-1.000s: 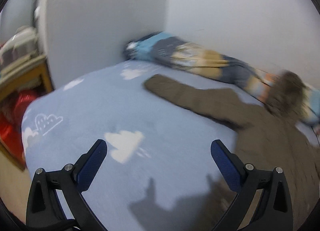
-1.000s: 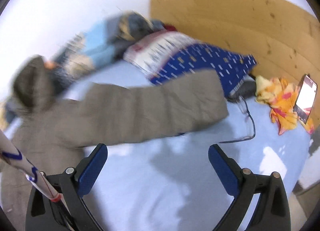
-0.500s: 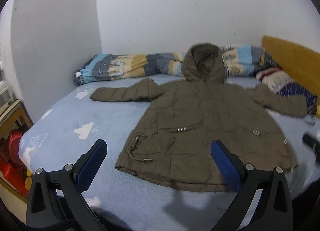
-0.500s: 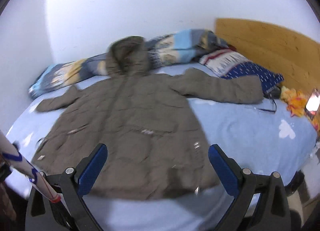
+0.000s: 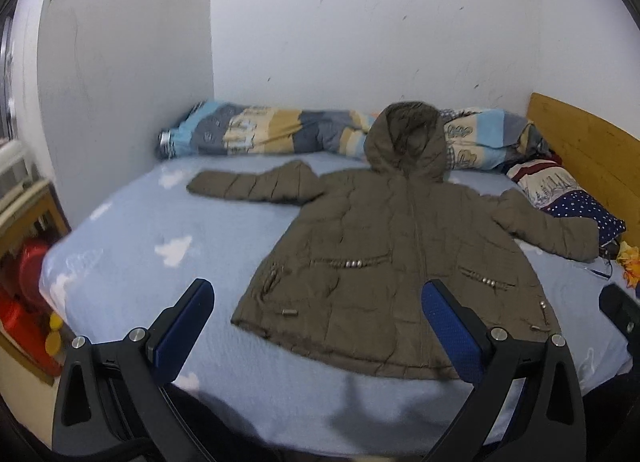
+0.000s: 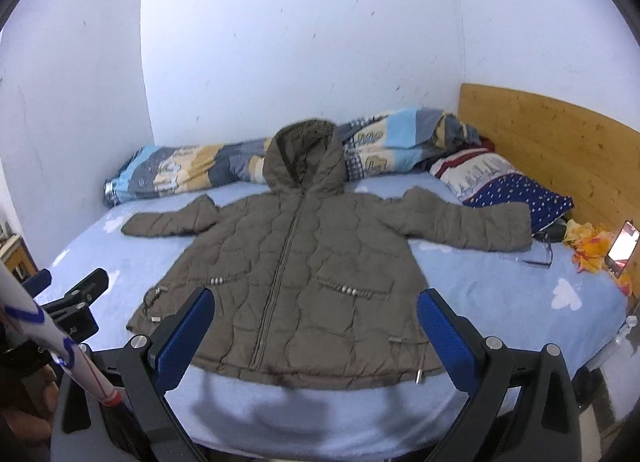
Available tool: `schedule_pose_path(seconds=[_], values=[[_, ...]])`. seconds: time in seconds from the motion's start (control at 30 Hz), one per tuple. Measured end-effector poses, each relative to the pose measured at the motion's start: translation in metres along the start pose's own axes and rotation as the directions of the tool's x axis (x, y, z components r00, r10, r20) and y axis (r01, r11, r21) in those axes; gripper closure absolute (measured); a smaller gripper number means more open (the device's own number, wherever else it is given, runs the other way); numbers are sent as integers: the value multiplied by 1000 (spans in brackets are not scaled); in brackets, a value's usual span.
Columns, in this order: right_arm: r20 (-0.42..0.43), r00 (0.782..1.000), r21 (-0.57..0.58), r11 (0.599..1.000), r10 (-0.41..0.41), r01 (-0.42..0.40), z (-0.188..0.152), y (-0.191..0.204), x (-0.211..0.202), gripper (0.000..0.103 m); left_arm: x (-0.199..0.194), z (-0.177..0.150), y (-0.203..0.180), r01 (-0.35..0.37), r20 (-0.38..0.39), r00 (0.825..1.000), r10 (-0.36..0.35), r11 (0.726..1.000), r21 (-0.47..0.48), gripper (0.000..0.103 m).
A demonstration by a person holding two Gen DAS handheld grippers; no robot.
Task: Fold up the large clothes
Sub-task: 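Move both tools over the spread olive jacket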
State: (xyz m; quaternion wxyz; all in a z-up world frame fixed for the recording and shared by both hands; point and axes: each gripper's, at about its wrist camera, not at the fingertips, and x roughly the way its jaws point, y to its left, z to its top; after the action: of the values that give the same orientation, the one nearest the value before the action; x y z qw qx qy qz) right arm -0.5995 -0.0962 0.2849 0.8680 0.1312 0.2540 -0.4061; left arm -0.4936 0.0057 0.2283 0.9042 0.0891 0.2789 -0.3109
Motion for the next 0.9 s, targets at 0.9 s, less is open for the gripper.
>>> schedule_pose_path(seconds=[0.9], values=[[-99,995,-45,999,17,-22,-9,24,26,0,28,-12,2,-18,-74,997,20,1000,21,0]])
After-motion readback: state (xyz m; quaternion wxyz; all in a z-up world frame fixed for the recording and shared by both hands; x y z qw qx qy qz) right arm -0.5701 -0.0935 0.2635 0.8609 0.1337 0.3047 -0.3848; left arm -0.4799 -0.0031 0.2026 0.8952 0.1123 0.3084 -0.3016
